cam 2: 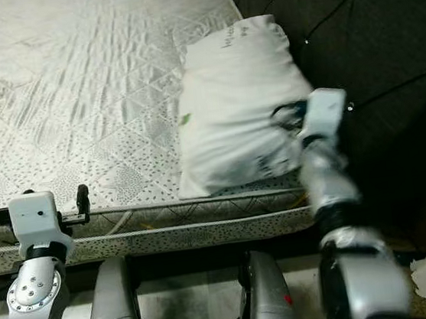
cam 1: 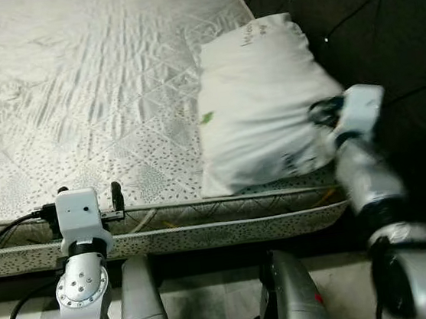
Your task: Clean up the room
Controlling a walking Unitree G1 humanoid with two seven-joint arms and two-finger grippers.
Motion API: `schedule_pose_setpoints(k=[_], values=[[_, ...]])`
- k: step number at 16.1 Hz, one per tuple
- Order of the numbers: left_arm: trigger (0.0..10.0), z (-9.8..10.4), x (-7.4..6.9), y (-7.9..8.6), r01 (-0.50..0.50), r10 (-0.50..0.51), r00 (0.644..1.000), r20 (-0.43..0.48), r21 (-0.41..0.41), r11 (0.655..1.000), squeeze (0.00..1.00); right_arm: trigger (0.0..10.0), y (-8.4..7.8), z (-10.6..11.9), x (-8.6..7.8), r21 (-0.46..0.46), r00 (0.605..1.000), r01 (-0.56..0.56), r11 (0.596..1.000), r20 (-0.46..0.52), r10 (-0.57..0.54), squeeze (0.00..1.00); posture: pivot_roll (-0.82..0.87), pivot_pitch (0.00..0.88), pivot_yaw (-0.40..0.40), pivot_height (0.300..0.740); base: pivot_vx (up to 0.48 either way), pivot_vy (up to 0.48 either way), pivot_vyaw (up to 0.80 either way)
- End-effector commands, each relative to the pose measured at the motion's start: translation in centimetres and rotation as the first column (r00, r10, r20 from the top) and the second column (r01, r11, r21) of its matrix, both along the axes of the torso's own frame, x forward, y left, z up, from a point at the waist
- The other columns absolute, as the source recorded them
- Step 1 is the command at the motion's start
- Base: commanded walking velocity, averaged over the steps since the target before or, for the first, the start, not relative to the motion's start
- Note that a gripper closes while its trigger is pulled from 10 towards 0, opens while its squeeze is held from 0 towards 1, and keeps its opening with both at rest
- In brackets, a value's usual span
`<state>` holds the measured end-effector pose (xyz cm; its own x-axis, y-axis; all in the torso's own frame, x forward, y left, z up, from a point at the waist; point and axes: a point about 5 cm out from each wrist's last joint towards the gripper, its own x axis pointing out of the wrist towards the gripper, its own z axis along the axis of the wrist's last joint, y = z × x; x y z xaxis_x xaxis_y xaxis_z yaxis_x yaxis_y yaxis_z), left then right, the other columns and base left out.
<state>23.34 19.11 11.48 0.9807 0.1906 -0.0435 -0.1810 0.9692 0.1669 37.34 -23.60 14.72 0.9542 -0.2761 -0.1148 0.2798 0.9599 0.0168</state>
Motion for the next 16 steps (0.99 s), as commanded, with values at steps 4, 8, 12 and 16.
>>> schedule_pose_setpoints(k=[4, 8, 12, 16], values=[[10.0, -0.1, 0.2, -0.2, 0.014, -0.014, 1.0, -0.001, 0.004, 1.0, 0.0, 0.0, -6.8, 7.2, 0.7, -0.043, 0.974, 0.18, 0.983, 0.148, -0.172, 0.0, 0.2, 0.0, -0.096, 0.547, 0.0, 0.0, 0.0], [10.0, -0.2, -0.1, -0.2, 0.011, -0.011, 1.0, -0.009, 0.004, 1.0, 0.0, 0.0, -10.8, 5.7, -1.4, -0.138, 0.954, 0.299, 0.944, 0.06, -0.293, 0.0, 0.2, 0.0, -0.1, 0.547, 0.0, 0.0, 0.0], [10.0, -0.3, -0.1, -0.1, 0.015, -0.015, 1.0, -0.016, 0.006, 1.0, 0.0, 0.0, -10.8, -0.6, -3.8, -0.213, 0.943, 0.286, 0.934, -0.107, -0.314, 0.0, 0.19, 0.0, -0.098, 0.547, 0.0, 0.0, 0.0], [10.0, -0.2, 0.0, -0.6, 0.039, -0.039, 0.999, -0.005, 0.009, 0.999, 0.0, 0.0, -6.3, -5.1, -4.4, -0.155, 0.972, 0.151, 0.976, -0.155, -0.175, 0.0, 0.19, 0.0, -0.094, 0.547, 0.0, 0.0, 0.0]])
